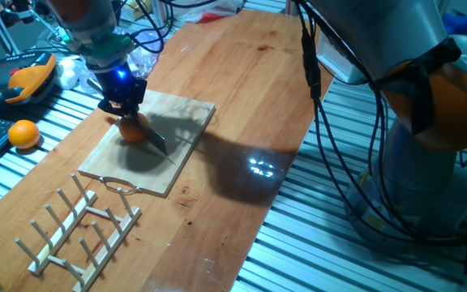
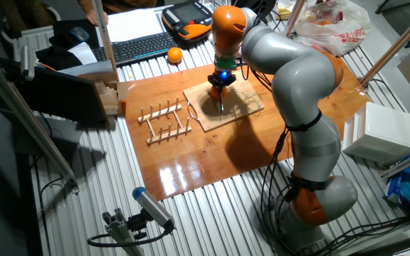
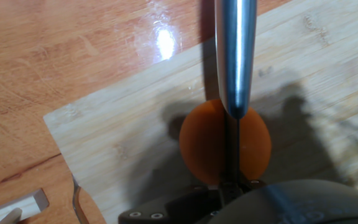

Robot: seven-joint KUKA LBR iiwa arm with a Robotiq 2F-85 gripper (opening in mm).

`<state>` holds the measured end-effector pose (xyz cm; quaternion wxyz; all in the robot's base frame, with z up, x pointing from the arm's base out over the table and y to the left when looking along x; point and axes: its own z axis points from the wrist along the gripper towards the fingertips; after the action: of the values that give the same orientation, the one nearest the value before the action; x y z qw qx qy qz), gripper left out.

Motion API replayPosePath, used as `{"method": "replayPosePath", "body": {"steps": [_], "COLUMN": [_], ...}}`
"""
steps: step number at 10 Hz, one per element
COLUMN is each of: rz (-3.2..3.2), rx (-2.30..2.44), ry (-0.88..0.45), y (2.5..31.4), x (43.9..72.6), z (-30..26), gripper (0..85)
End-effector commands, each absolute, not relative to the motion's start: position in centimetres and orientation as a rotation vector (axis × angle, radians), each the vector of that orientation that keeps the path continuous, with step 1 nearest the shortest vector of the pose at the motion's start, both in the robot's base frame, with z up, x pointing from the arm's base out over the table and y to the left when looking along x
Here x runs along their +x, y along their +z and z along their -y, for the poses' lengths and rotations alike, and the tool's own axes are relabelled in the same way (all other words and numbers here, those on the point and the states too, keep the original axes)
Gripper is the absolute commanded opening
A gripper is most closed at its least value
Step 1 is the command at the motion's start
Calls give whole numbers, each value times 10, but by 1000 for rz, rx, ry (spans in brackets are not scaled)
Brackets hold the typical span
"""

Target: Chop the orange

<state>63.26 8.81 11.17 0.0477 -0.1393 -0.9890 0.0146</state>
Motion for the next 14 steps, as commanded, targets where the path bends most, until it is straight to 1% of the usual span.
{"method": "replayPosePath", "body": {"steps": [1,11,12,14], "rz": [3018,3045,3049,3053], "rx": [-422,-430,-433,-438], "ry": [37,36,35,34], "y": [111,114,114,115], "x": [632,633,633,633], "z": [-89,-90,-90,-91], "gripper": [0,0,170,170]}}
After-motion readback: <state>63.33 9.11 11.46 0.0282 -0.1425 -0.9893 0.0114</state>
